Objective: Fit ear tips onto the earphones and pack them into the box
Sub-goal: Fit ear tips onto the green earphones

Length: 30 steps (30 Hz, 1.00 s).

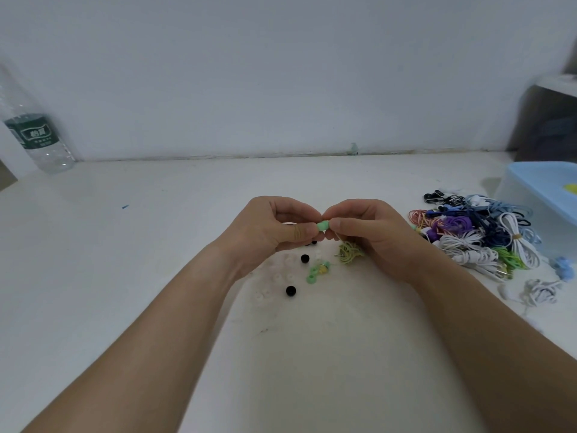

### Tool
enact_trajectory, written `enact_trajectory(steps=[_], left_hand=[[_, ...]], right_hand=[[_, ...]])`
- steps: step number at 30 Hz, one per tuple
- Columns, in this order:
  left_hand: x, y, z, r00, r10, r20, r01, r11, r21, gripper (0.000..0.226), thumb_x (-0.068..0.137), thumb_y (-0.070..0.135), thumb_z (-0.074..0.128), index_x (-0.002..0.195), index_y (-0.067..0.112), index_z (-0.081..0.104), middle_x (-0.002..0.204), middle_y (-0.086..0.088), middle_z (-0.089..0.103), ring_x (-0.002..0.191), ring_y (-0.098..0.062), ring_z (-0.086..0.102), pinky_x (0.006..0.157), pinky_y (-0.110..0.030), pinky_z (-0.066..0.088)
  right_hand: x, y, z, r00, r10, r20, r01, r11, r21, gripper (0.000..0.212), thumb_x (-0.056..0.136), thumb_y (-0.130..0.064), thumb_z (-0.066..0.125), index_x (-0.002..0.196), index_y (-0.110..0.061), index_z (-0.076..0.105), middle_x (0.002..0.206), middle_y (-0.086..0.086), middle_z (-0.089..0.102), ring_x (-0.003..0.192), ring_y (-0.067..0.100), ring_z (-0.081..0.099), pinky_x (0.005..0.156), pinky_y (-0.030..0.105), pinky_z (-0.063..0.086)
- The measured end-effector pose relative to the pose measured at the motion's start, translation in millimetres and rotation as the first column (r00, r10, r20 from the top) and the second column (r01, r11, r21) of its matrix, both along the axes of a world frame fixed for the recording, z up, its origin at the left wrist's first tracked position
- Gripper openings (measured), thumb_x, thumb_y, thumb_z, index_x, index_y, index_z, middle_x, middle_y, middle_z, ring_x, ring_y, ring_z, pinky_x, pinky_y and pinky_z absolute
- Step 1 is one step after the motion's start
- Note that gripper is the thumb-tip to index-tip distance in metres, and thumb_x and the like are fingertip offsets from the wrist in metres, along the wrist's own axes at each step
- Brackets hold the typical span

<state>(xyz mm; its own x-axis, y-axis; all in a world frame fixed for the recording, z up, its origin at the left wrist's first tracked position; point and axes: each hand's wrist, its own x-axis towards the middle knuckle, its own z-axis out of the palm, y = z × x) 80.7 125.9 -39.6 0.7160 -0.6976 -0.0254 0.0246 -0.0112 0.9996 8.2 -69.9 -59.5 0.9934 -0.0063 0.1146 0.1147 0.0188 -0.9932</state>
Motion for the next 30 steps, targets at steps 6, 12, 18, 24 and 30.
enact_trajectory(steps=[6, 12, 18, 24, 30], left_hand=[[2.3, 2.0, -1.1, 1.000, -0.002, 0.007, 0.001, 1.000, 0.019, 0.034, 0.071, 0.008, 0.080, 0.102, -0.003, 0.071, 0.101, -0.021, 0.075, 0.098, -0.035, 0.073, 0.088, -0.034, 0.058], [0.2, 1.5, 0.3, 0.996, 0.052, 0.071, -0.055, 0.998, 0.042, 0.022, 0.079, 0.005, 0.079, 0.100, 0.001, 0.073, 0.097, -0.017, 0.076, 0.094, -0.032, 0.075, 0.083, -0.031, 0.059], [-1.4, 1.0, 1.5, 0.989, 0.084, 0.119, -0.091, 0.994, 0.053, 0.018, 0.082, 0.004, 0.078, 0.099, 0.005, 0.074, 0.095, -0.012, 0.078, 0.090, -0.025, 0.076, 0.076, -0.024, 0.058], [-0.7, 1.8, 1.8, 1.000, 0.031, 0.006, -0.031, 1.000, -0.002, 0.025, 0.076, 0.010, 0.078, 0.099, 0.005, 0.073, 0.100, -0.016, 0.076, 0.097, -0.031, 0.074, 0.081, -0.026, 0.058], [-0.4, 0.6, 0.4, 0.999, 0.028, -0.018, -0.029, 0.999, -0.030, 0.033, 0.068, 0.015, 0.078, 0.099, 0.005, 0.073, 0.101, -0.019, 0.076, 0.099, -0.034, 0.073, 0.085, -0.030, 0.058]], right_hand=[[-0.8, 0.4, 0.9, 1.000, 0.014, 0.004, -0.014, 1.000, -0.014, 0.012, 0.078, -0.012, 0.071, 0.087, -0.013, 0.079, 0.082, 0.013, 0.072, 0.081, 0.021, 0.061, 0.080, 0.032, 0.046], [-0.7, 2.1, -0.8, 0.999, -0.025, 0.020, 0.025, 1.000, -0.016, 0.008, 0.081, -0.008, 0.075, 0.089, -0.009, 0.076, 0.081, 0.011, 0.074, 0.079, 0.018, 0.065, 0.072, 0.025, 0.048], [-0.3, 4.9, -0.5, 0.997, -0.067, 0.027, 0.067, 0.998, -0.013, 0.010, 0.087, -0.001, 0.069, 0.090, -0.008, 0.076, 0.083, 0.013, 0.075, 0.080, 0.020, 0.065, 0.073, 0.026, 0.048], [-0.3, 2.7, -0.3, 0.999, -0.031, 0.018, 0.031, 0.999, 0.011, 0.012, 0.081, -0.015, 0.071, 0.090, -0.016, 0.080, 0.084, 0.013, 0.073, 0.084, 0.027, 0.057, 0.076, 0.031, 0.045], [-0.3, 0.5, -1.0, 1.000, -0.017, 0.014, 0.016, 1.000, 0.006, 0.011, 0.081, -0.015, 0.071, 0.089, -0.016, 0.079, 0.082, 0.012, 0.071, 0.083, 0.026, 0.055, 0.077, 0.033, 0.043]])
